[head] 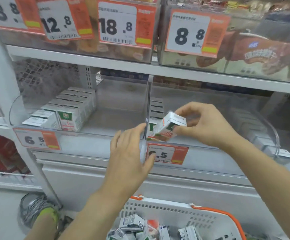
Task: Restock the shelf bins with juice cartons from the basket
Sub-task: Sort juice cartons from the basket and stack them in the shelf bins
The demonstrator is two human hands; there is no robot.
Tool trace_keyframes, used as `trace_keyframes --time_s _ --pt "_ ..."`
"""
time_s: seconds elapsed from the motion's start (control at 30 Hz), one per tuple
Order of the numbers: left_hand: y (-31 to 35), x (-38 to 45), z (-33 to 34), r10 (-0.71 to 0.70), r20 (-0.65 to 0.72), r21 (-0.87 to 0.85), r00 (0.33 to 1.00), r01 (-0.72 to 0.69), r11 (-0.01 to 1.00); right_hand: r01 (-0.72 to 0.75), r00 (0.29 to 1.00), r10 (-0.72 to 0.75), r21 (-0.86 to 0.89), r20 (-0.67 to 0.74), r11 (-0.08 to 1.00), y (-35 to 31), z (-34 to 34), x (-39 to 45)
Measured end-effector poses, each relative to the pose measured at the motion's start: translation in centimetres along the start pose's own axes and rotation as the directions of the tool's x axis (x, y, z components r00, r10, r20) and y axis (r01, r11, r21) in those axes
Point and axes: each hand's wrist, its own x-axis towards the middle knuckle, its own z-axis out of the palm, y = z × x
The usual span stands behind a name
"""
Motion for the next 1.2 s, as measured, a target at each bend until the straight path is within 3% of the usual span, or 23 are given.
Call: trace_keyframes --time_s 0.23,0.6,0.63,0.7,0.77,0.8,0.87,0.97,1.07,1.13,1.2 --pt "-0.1 -0.1 1.0 -0.021 -0.029 0.031 0.999 0.022 0.999 -0.063 0.991 0.086 -0.214 0.101 0.975 0.3 4.0 3.0" --pt "-0.4 -0.6 0.3 0.010 -0.054 -0.030 0.999 -0.011 0.999 -0.116 0.983 0.149 -0.271 0.105 0.956 -0.1 4.2 2.0" --pt "-0.4 -0.8 0.1 0.031 -0.065 -0.049 0.997 -0.034 0.998 -0.092 0.993 0.107 -0.272 0.042 0.958 -0.2 3.9 1.2" --pt "0.0 -1.2 -0.5 0.072 -0.133 -0.101 0.989 -0.085 0.991 0.076 0.979 -0.122 -0.262 -0.164 0.962 -0.2 3.1 -1.1" --pt "0.9 -1.8 -1.3 0.079 -0.202 -0.157 0.976 -0.112 0.981 0.308 0.864 -0.379 -0.249 -0.330 0.918 -0.2 2.4 -4.3" --pt "1.3 -2.2 -1.5 0.058 -0.188 -0.198 0.981 -0.095 0.976 0.380 0.818 -0.442 -0.230 -0.369 0.896 -0.2 2.4 -6.1" --pt "1.4 -3.1 -1.3 0.004 -0.044 -0.289 0.999 -0.016 0.957 0.437 0.800 -0.464 -0.160 -0.380 0.885 0.7 3.2 -9.6" --pt "0.6 -5.2 0.1 0.001 0.282 -0.272 0.959 0.079 0.959 0.343 0.899 -0.335 -0.023 -0.283 0.939 4.0 6.1 -13.9" --pt "-1.7 -8.1 2.2 -0.031 0.567 -0.167 0.823 0.152 0.974 0.116 0.987 -0.105 0.082 -0.124 0.990 8.0 9.8 -17.5" --pt "-4.0 -10.5 3.6 -0.118 0.700 -0.035 0.705 0.198 0.980 -0.042 0.999 0.041 0.111 0.010 0.993 10.4 12.2 -19.6" --pt "-6.4 -13.2 4.6 -0.247 0.803 0.169 0.542 0.190 0.967 -0.145 0.980 0.132 0.080 0.146 0.986 12.6 14.4 -21.5"
